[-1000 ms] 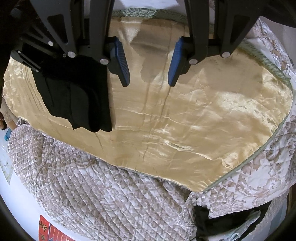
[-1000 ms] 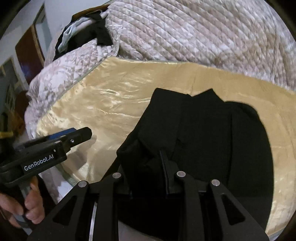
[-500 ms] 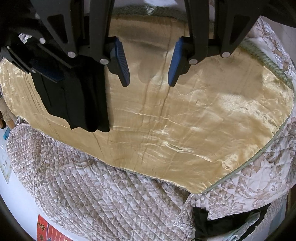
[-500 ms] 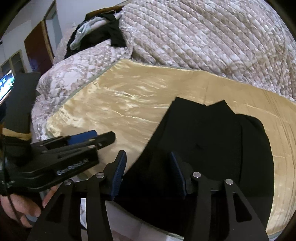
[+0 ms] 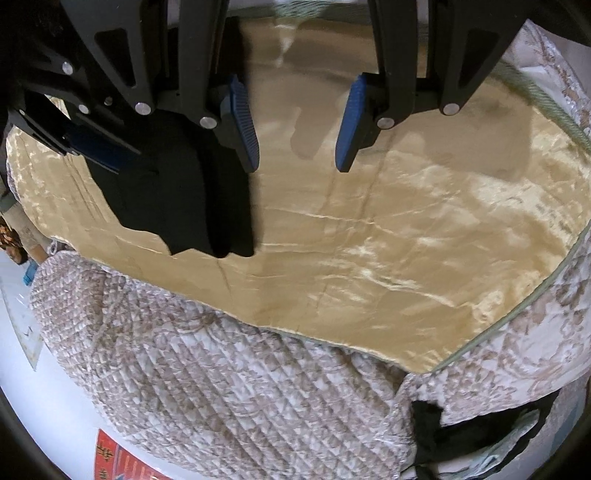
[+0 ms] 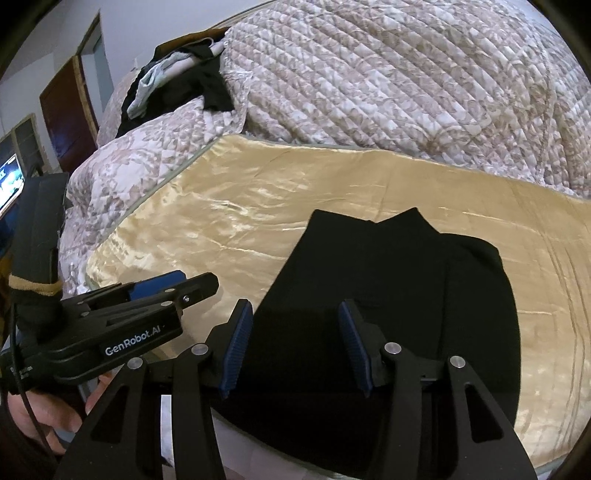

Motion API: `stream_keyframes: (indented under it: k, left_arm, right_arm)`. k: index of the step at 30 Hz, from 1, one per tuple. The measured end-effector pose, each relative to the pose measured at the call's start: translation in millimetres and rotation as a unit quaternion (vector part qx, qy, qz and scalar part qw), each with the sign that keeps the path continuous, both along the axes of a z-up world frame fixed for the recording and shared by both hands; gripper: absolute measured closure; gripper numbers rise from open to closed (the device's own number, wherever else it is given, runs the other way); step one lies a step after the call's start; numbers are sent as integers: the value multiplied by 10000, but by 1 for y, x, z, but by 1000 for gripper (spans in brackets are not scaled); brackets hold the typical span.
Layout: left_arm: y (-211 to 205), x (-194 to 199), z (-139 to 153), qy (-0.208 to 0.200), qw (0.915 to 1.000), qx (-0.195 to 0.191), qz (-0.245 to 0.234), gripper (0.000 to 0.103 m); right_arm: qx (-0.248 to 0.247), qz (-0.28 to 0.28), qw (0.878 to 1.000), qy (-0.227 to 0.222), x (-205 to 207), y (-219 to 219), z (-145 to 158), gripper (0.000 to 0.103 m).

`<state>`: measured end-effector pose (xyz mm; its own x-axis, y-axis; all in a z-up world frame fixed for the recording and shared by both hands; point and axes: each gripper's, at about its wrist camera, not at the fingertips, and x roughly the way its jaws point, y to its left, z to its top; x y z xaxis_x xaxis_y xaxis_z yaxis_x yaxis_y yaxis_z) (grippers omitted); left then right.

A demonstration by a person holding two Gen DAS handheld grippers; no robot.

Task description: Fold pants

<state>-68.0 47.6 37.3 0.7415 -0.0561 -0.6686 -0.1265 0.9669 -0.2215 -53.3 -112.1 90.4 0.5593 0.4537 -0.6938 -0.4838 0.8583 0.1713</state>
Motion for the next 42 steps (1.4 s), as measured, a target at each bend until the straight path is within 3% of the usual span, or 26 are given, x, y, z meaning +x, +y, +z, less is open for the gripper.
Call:
stream_keyframes:
  k: [10, 15, 19, 26, 30, 36, 42]
  left_arm:
    - [-28, 15, 8, -78, 9974, -387, -598, 48]
    - [-32, 27, -7, 207, 9956, -586, -708, 47]
    - [-28, 23, -14, 237, 9906, -1063, -828, 47]
    - [-43, 12, 1, -255, 9881, -934, -1193, 47]
    - [-42, 18, -13, 84, 9896, -967, -1061, 47]
    - [-40, 23, -17, 93, 9868, -1199, -1082, 45]
    - [-43, 33, -17, 8, 9893, -1045, -1017, 45]
  right_arm:
    - [63, -157, 9999, 26, 9, -24, 0, 54]
    - [-31, -309, 9995, -19, 17, -49, 4, 54]
    - [-71, -521, 9986, 10, 24, -78, 5, 54]
    - [50, -1019, 9946, 210, 25, -115, -10, 54]
    - [99, -1143, 9932, 192, 25, -124, -9, 54]
    - [78, -1112, 9936, 196, 24, -123, -12, 54]
    - [104, -1180, 9927, 206, 22, -126, -16, 54]
